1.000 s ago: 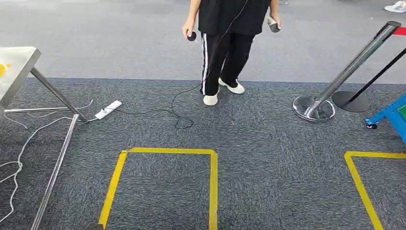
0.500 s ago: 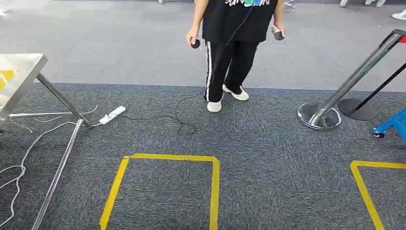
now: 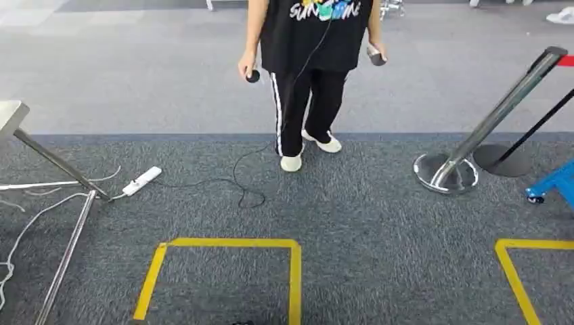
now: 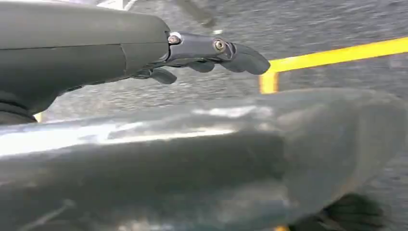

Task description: Take the parts from the cabinet and place them on the table.

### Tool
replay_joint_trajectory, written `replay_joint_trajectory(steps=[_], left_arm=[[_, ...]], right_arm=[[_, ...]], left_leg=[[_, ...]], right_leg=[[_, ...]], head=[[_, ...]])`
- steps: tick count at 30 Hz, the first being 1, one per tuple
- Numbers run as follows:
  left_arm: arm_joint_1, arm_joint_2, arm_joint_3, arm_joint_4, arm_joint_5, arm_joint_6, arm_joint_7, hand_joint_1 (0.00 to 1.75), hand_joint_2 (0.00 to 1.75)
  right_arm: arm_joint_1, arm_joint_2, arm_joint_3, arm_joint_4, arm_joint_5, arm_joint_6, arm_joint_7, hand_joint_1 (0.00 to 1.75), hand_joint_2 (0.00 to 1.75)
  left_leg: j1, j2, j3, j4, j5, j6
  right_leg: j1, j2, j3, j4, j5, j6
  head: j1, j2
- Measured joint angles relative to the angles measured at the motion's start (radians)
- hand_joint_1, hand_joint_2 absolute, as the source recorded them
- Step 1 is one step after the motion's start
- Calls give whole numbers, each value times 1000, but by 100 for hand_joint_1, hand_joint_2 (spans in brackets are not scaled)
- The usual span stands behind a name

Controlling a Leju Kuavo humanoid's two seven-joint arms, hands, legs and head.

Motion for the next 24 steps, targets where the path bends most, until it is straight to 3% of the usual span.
replay_joint_trajectory(steps=[1, 3, 4, 5, 6, 7, 8, 9, 10, 11, 12, 13, 14, 15, 16, 17, 18, 19, 20, 21, 24], left_arm=[[2, 0, 0, 0, 0, 3, 1, 0, 0], [2, 0, 1, 0, 0, 7, 4, 0, 0], [-1, 0, 1, 0, 0, 10, 4, 0, 0], [-8, -1, 0, 0, -2, 12, 4, 0, 0], [-8, -1, 0, 0, -2, 13, 4, 0, 0], [-10, 2, 0, -1, -2, 15, 4, 0, 0], [-12, 3, 0, -1, -2, 18, 4, 0, 0], [-13, 2, 0, -1, -3, 22, 4, 0, 0], [-12, 1, 0, -1, -4, 27, 4, 0, 0], [-11, -1, 0, -1, -5, 32, 4, 0, 0], [-10, -3, 0, -1, -5, 37, 8, 0, 0], [-10, -3, 0, -1, -5, 40, 10, 0, 0], [-11, -4, 0, -1, -5, 42, 10, 0, 0], [-11, -3, 0, -1, -5, 43, 10, 0, 0], [-15, -2, 1, -1, -2, 46, 10, 0, 0], [-15, -2, 1, -1, -1, 47, 10, 0, 0], [-15, -2, 1, -1, 1, 47, 10, 0, 0], [-15, -2, 1, -1, 2, 47, 10, 0, 0], [-14, -1, 1, -2, 3, 47, 10, 0, 0], [-14, -1, 1, -2, 2, 47, 10, 0, 0], [-14, -3, 1, -1, 2, 48, 13, 0, 0]], right_arm=[[-4, 0, -1, 0, 0, 0, 0, 0, 0], [-9, 0, -2, -2, 0, -1, 1, 0, 0], [-8, 0, -2, -2, 2, 0, 0, 0, 0], [-11, 0, -2, -2, 2, 0, 0, 0, 0], [-13, 0, -2, -2, 2, 0, 0, 0, 0], [-18, 0, -2, -2, 2, 0, 0, 0, 0], [-16, 0, -2, -2, 2, 0, 0, 0, 0], [-14, 0, -2, -2, 2, 0, 0, 0, 0], [-13, 0, -2, -2, 2, 0, 1, 0, 0], [-12, 0, -3, -2, 1, 0, 1, 0, 0], [-12, 0, -3, -2, 2, 0, 1, 0, 0], [-13, 0, -3, -2, 2, 0, 1, 0, 0], [-12, -1, -3, -2, 2, 0, 1, 0, 0], [-11, -1, -3, -2, 2, 0, 1, 0, 0], [-9, 0, -4, 0, 2, 0, 1, 0, 0], [-12, 0, -4, 0, 2, 1, 1, 0, 0], [-14, 0, -4, 0, 3, 1, 1, 0, 0], [-13, 2, -5, 0, 3, 1, 2, 0, 0], [-12, 2, -6, 0, 3, 1, 1, 0, 0], [-12, 2, -7, 0, 3, 1, 1, 0, 0], [-13, 2, -10, 0, -2, 8, 1, 0, 0]], left_leg=[[-7, 6, 2, -80, 57, 1], [-11, 1, 18, -70, 72, -1], [-10, -2, 33, -68, 65, 2], [-7, -3, 51, -65, 59, 11], [-7, -4, 61, -66, 47, 19], [-6, -1, 78, -66, 30, 28], [-6, 0, 92, -67, 15, 30], [-5, -1, 105, -67, 1, 32], [-4, -5, 124, -67, -16, 33], [-2, -9, 143, -67, -30, 33], [-1, -12, 162, -67, -44, 31], [1, -12, 183, -67, -58, 28], [4, -13, 206, -67, -74, 24], [5, -13, 217, -67, -87, 19], [1, -14, 228, -57, -101, 13], [-2, -16, 227, -55, -107, 10], [-1, -15, 227, -57, -117, 4], [-2, -14, 227, -54, -120, 4], [-2, -12, 227, -57, -113, 33], [-3, -11, 224, -57, -107, 44], [-4, -11, 224, -61, -100, 45]], right_leg=[[6, 9, 16, 2, -21, 6], [6, 10, 59, -27, -46, 8], [2, 9, 63, -10, -22, 15], [-2, 7, 46, 39, -1, 22], [0, 3, 10, 102, 26, 27], [1, -5, -60, 214, 43, 32], [0, -6, -116, 280, 12, 35], [0, -6, -158, 312, -44, 36], [0, -6, -199, 320, -127, 37], [0, -6, -227, 312, -188, 36], [-1, -6, -247, 291, -205, 37], [-1, -6, -257, 252, -175, 38], [-2, -5, -259, 188, -86, 40], [-5, -5, -259, 126, 30, 43], [-8, -10, -270, 84, 130, 44], [-7, -17, -265, 83, 144, 32], [-5, -14, -256, 83, 162, 27], [-8, -13, -251, 80, 174, 31], [-9, -12, -258, 78, 177, 40], [-9, -10, -261, 77, 177, 40], [-8, -4, -260, 73, 176, 34]], head=[[-5, 0], [0, 0], [2, 0], [0, 0], [0, 0], [1, 0], [1, 0], [3, 0], [3, 0], [4, 0], [4, 0], [4, 0], [4, 0], [4, 0], [7, 0], [8, 0], [2, 0], [3, 0], [-3, 0], [-4, 0], [-3, 0]])
